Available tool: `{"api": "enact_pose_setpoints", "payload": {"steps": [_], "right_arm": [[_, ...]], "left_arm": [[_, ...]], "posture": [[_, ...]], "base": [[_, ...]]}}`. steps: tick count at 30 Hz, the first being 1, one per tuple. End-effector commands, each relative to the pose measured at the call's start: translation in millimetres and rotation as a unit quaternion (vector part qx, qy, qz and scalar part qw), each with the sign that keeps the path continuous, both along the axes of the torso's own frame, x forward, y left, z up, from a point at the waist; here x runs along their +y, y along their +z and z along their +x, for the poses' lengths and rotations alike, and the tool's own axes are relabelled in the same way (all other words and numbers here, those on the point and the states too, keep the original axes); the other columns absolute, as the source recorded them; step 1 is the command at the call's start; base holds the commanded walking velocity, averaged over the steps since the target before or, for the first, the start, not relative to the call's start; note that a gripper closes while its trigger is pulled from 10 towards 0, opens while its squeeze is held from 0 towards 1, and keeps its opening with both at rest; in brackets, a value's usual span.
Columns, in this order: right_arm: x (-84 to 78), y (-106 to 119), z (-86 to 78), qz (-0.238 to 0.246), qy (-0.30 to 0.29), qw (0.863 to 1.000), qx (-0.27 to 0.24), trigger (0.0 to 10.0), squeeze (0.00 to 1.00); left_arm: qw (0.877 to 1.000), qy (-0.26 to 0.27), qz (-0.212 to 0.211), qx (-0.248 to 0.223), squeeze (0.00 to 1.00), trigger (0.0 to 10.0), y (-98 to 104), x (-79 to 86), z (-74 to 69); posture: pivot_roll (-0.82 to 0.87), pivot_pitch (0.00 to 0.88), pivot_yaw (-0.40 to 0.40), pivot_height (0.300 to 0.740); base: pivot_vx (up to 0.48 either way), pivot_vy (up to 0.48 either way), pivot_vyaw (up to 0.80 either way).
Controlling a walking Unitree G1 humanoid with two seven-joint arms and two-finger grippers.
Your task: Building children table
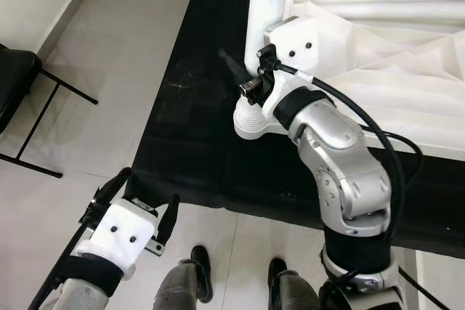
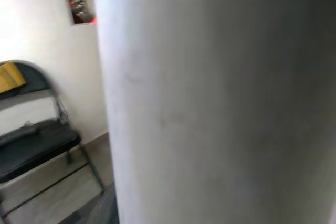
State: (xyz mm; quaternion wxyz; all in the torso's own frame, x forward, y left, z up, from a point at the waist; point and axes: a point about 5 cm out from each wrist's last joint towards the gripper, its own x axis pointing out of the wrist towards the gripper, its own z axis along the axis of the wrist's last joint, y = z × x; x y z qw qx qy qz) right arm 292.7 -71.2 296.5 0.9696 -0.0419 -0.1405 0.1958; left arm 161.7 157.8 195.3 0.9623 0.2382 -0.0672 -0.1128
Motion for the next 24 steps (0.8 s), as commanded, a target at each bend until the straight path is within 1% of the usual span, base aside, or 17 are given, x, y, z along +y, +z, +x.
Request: {"api": "enact_pose_setpoints", "payload": {"steps": [1, 2, 6, 7, 8, 11, 15, 20, 22, 24], "right_arm": [[-20.9, -59.2, 9.5, -0.01, -0.077, 0.985, 0.153, 10.0, 0.0], [-17.9, -63.4, 3.9, 0.007, -0.078, 0.986, 0.147, 10.0, 0.0], [-15.8, -69.0, -1.3, 0.011, -0.072, 0.987, 0.141, 10.0, 0.0], [-15.7, -74.6, -5.1, 0.014, -0.067, 0.988, 0.141, 10.0, 0.0], [-15.7, -74.6, -5.1, 0.014, -0.067, 0.988, 0.141, 10.0, 0.0], [-16.4, -86.2, -12.0, 0.025, -0.063, 0.987, 0.144, 10.0, 0.0], [-14.9, -89.7, -16.1, 0.033, -0.071, 0.986, 0.144, 10.0, 0.0], [-10.4, -93.7, -20.6, 0.031, -0.065, 0.986, 0.148, 10.0, 0.0], [-4.6, -94.4, -21.1, 0.019, -0.048, 0.988, 0.143, 10.0, 0.0], [-2.5, -94.4, -21.1, 0.015, -0.041, 0.989, 0.14, 10.0, 0.0]], "left_arm": [[1.0, 0.006, 0.002, 0.008, 0.0, 10.0, -4.0, 2.5, 0.1], [1.0, 0.006, 0.006, 0.007, 0.0, 10.0, -5.2, 3.3, 2.4], [1.0, 0.006, 0.008, 0.007, 0.0, 10.0, -6.3, 4.2, 4.2], [1.0, 0.006, 0.008, 0.006, 0.0, 10.0, -7.1, 4.8, 5.0], [1.0, 0.006, 0.008, 0.006, 0.0, 10.0, -7.1, 4.8, 5.0], [1.0, 0.007, 0.01, 0.005, 0.0, 10.0, -8.8, 6.5, 7.1], [1.0, 0.008, 0.011, 0.003, 0.0, 10.0, -9.7, 7.8, 8.7], [1.0, 0.008, 0.013, 0.0, 0.0, 10.0, -10.0, 8.5, 9.2], [1.0, 0.008, 0.014, -0.001, 0.0, 10.0, -10.2, 8.9, 9.9], [1.0, 0.008, 0.015, -0.002, 0.0, 10.0, -10.2, 9.0, 10.1]], "posture": [[0.06, 0.399, 0.039, 0.74], [0.06, 0.392, 0.042, 0.74], [0.06, 0.381, 0.047, 0.74], [0.06, 0.377, 0.05, 0.74], [0.06, 0.377, 0.05, 0.74], [0.07, 0.366, 0.053, 0.74], [0.07, 0.36, 0.055, 0.74], [0.07, 0.353, 0.056, 0.74], [0.07, 0.352, 0.057, 0.74], [0.07, 0.352, 0.057, 0.74]], "base": [[0.0, 0.0, 0.0], [0.0, 0.0, 0.0], [0.0, 0.0, 0.0], [0.0, 0.0, 0.0], [0.0, 0.0, 0.0], [0.0, 0.0, 0.0], [0.0, 0.0, 0.0], [0.0, 0.0, 0.0], [0.0, 0.0, 0.0], [0.0, 0.0, 0.0]]}}
